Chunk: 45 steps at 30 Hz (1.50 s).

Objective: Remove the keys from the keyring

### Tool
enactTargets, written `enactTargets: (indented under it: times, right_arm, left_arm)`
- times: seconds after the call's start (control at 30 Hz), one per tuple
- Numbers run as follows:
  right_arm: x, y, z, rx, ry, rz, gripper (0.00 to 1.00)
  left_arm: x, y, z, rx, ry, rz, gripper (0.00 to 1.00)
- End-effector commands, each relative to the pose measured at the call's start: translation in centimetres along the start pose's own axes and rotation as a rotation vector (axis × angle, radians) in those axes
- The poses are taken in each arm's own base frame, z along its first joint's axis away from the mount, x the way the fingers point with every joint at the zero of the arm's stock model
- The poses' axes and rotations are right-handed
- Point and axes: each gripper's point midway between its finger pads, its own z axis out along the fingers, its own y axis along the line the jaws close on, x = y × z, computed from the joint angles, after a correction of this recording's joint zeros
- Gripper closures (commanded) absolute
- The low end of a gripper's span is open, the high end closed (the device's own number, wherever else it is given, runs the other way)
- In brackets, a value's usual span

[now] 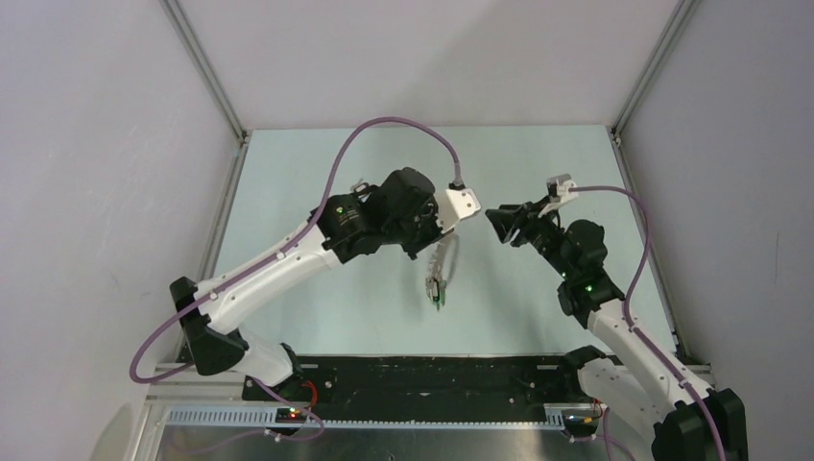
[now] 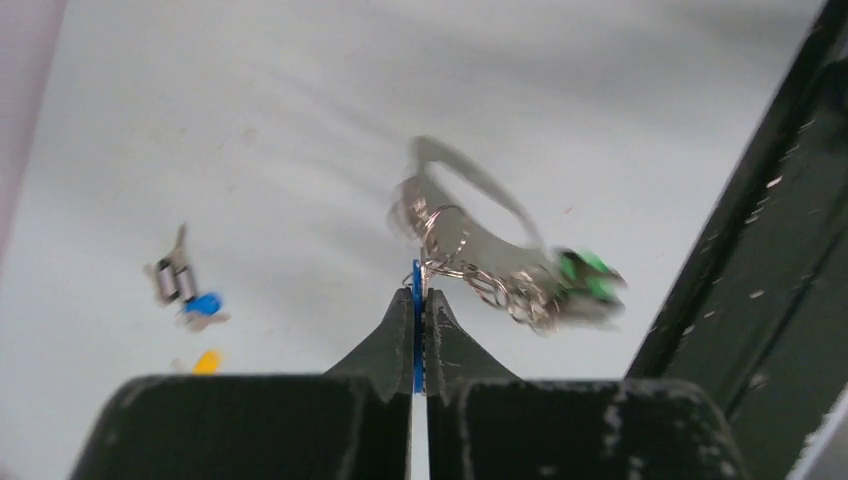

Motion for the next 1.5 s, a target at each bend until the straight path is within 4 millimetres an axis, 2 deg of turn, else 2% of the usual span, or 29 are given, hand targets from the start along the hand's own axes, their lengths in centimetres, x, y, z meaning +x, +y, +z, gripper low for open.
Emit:
enactTargets:
  times: [0.0, 0.13, 0.3, 0.57, 0.7, 0.93, 1.23, 1.33, 1.47]
  right_arm:
    - [-2.4, 4.6, -1.5, -0.254, -0.128, -0.112, 0.52]
    - [-2.5, 6.9, -2.4, -0.39, -0.157, -0.177, 0.52]
    - [-2.4, 8.3, -3.0, -0.47, -0.158, -0.21, 0.54]
    - [-0.8, 12.0, -4.3, -0.656, -0.14, -0.312, 0.59]
    - [-1.0, 12.8, -4.5, -0.683, -0.175, -0.376, 0.59]
    - [-1.6, 14.5, -4.6, -0.744, -0.198, -0.389, 0.65]
    - [-0.2, 17.2, -4.8, -0.853, -0.178, -0.421, 0.73]
    - [0.0, 18.1, -5.1, -0.904, -0.186, -0.43, 0.77]
    - [0.1, 18.7, -4.9, -0.925, -0.183, -0.432, 0.77]
  left_arm:
    - [3.0, 2.4, -2.5, -0.137, 0.218, 0.233, 1.0]
    - [2.7, 3.6, -3.0, -0.212, 0.245, 0.319, 1.0]
    - [1.2, 4.5, -3.8, -0.258, 0.208, 0.321, 1.0]
    - [-0.1, 3.4, -3.7, -0.197, 0.144, 0.292, 1.0]
    - [0.3, 3.9, -4.0, -0.229, 0.167, 0.325, 1.0]
    - [-1.1, 3.6, -5.4, -0.225, 0.059, 0.329, 1.0]
    - [-1.9, 2.7, -4.9, -0.189, 0.017, 0.239, 1.0]
    - [-2.3, 2.3, -5.3, -0.178, -0.006, 0.205, 1.0]
    - [-2.7, 1.7, -6.0, -0.143, -0.042, 0.189, 1.0]
